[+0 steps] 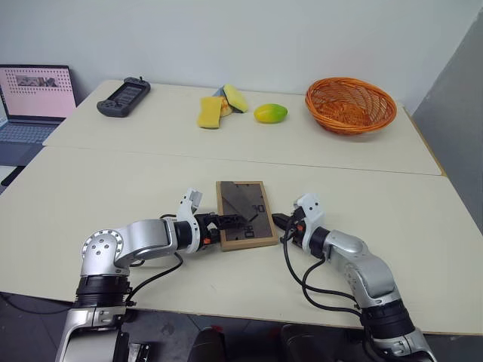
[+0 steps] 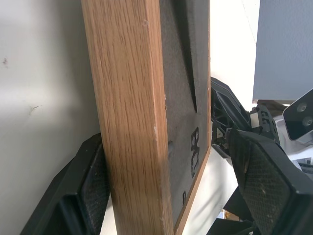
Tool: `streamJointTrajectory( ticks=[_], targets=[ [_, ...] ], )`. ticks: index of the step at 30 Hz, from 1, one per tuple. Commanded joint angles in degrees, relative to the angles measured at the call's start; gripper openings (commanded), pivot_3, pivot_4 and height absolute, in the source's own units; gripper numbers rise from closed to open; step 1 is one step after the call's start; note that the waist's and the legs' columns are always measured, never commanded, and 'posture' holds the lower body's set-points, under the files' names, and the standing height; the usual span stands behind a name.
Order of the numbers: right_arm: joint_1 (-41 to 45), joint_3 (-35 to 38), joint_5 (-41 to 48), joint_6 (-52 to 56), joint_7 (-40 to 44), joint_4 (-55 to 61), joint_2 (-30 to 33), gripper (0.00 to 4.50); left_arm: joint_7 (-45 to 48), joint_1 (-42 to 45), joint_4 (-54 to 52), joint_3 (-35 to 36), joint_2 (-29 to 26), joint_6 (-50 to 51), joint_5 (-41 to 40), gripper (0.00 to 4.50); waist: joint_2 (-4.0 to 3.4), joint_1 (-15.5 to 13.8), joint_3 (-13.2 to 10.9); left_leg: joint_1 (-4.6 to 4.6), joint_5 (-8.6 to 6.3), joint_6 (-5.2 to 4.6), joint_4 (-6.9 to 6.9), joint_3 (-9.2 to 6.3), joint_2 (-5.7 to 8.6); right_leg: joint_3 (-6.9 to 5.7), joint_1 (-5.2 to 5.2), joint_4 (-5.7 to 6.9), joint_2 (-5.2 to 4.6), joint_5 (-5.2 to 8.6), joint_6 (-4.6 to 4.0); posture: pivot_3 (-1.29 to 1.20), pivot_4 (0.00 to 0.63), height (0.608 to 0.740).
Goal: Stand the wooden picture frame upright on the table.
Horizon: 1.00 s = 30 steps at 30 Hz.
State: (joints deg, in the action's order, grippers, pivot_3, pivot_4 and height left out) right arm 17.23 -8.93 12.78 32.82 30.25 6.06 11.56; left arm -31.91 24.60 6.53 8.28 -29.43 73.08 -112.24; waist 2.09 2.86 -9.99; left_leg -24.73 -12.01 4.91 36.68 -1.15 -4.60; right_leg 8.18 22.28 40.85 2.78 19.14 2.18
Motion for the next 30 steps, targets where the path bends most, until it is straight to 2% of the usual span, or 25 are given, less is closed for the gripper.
streamJointTrajectory(
  ticks=[1, 4, 7, 15, 17, 26, 30],
  targets=[
    [1.27, 1.37, 0.62, -1.20, 0.20, 0.45, 0.61, 0.00, 0.30, -0.15, -0.78, 1.21, 0.00, -0.21, -0.76, 3.71, 0.00, 0.00, 0.00, 0.00, 0.00, 0.00, 0.00, 0.00, 0.00, 0.00, 0.00, 0.00, 0.00, 0.00, 0.00, 0.00, 0.150, 0.740],
    [1.58, 1.49, 0.66, -1.32, 0.25, 0.08, 0.78, 0.00, 0.38, -0.27, -0.97, 1.29, 0.26, -0.24, -0.76, 3.71, 0.00, 0.00, 0.00, 0.00, 0.00, 0.00, -0.01, 0.00, 0.00, 0.00, 0.00, -0.01, 0.00, 0.00, 0.00, 0.00, 0.150, 0.740],
    [2.00, 1.48, 0.49, -1.58, 0.24, -0.33, 0.77, 0.00, 1.01, -0.32, -1.20, 1.46, 0.42, -0.08, -0.76, 3.26, 0.00, 0.01, 0.00, 0.00, 0.00, 0.00, -0.02, 0.00, 0.00, 0.00, 0.00, -0.01, 0.00, 0.01, 0.01, 0.00, 0.150, 0.740],
    [2.15, 1.53, 0.55, -1.88, 0.19, -0.58, 0.83, 0.00, 1.44, -0.17, -1.45, 1.81, 0.53, -0.14, -0.76, 1.63, 0.00, -0.02, 0.00, -0.01, 0.00, 0.00, -0.04, 0.00, 0.00, 0.00, 0.00, -0.04, 0.00, 0.01, 0.01, 0.00, 0.150, 0.740],
    [2.16, 1.55, 0.58, -1.91, 0.15, -0.62, 0.79, 0.00, 1.56, -0.17, -1.52, 1.91, 0.67, -0.17, -0.76, 1.34, 0.00, -0.01, 0.00, -0.01, 0.00, 0.00, -0.04, 0.00, 0.00, 0.00, 0.00, -0.04, 0.00, 0.01, 0.01, 0.00, 0.150, 0.740],
    [2.40, 1.81, 0.33, -2.43, 0.13, -1.23, 1.10, 0.00, 2.36, 0.43, -1.39, 1.61, 0.61, 0.12, -0.76, 1.29, 0.00, -0.05, 0.00, -0.01, 0.00, 0.00, -0.05, -0.01, 0.01, 0.00, 0.00, -0.06, 0.00, 0.01, 0.02, 0.00, 0.150, 0.740],
    [2.68, 2.98, 0.23, -2.90, 0.61, -1.76, 2.77, 0.00, 4.08, 2.15, -0.36, 1.24, -1.81, 0.57, -0.76, 1.29, 0.00, -0.08, -0.01, -0.01, 0.00, 0.00, -0.06, 0.00, 0.00, 0.00, 0.00, -0.08, 0.00, 0.02, 0.03, 0.00, 0.150, 0.740]
  ],
)
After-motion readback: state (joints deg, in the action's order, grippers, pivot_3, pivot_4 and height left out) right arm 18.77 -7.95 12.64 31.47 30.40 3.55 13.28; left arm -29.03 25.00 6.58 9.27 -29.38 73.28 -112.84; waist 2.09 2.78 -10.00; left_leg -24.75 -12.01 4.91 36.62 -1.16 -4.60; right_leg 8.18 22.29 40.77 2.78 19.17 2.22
